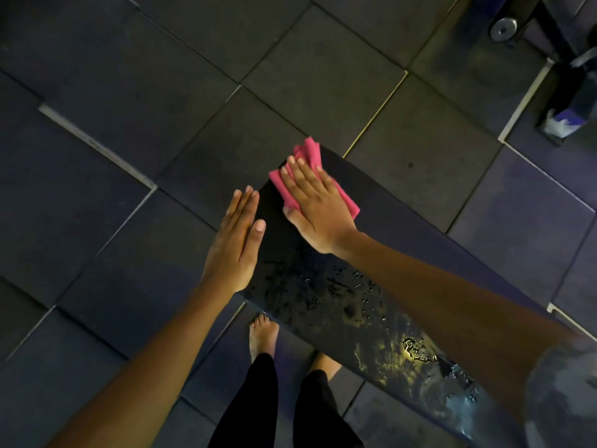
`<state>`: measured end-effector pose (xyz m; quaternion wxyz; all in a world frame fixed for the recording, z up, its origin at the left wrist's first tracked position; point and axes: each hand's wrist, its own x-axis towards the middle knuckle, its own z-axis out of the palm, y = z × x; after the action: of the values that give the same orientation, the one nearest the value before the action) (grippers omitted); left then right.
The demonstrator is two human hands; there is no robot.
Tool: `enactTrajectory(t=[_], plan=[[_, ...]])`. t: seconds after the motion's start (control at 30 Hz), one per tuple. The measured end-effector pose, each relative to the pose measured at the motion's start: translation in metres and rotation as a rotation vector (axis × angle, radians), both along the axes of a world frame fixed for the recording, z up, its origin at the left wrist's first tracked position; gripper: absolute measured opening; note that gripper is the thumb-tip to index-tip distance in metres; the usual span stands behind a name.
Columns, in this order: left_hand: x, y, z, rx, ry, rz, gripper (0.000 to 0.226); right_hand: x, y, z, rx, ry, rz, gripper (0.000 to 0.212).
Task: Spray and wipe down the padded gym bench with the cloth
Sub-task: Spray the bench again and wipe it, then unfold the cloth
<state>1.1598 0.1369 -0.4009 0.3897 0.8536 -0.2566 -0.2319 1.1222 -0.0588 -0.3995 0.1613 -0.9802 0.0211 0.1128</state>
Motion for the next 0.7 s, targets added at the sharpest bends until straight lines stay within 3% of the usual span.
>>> enactTrajectory(t=[0.2,0.37,0.57,0.7], plan=[[-0.010,0.011,-0.003,0.068,-0.054,-0.062,0.063,-0.024,0.016,-0.001,0.053,0.014,-0.111,0.069],[-0.013,0.010,-0.006,0.093,-0.125,-0.037,0.061,-0.006,0.027,-0.008,-0.085,-0.006,-0.291,0.067],[-0.015,0.017,-0.010,0.109,-0.178,-0.098,0.060,0.026,0.033,-0.015,-0.060,-0.049,-0.483,0.061],[-0.019,0.022,-0.015,0.066,-0.076,0.060,0.057,0.035,0.037,-0.013,-0.051,-0.078,-0.524,0.060]])
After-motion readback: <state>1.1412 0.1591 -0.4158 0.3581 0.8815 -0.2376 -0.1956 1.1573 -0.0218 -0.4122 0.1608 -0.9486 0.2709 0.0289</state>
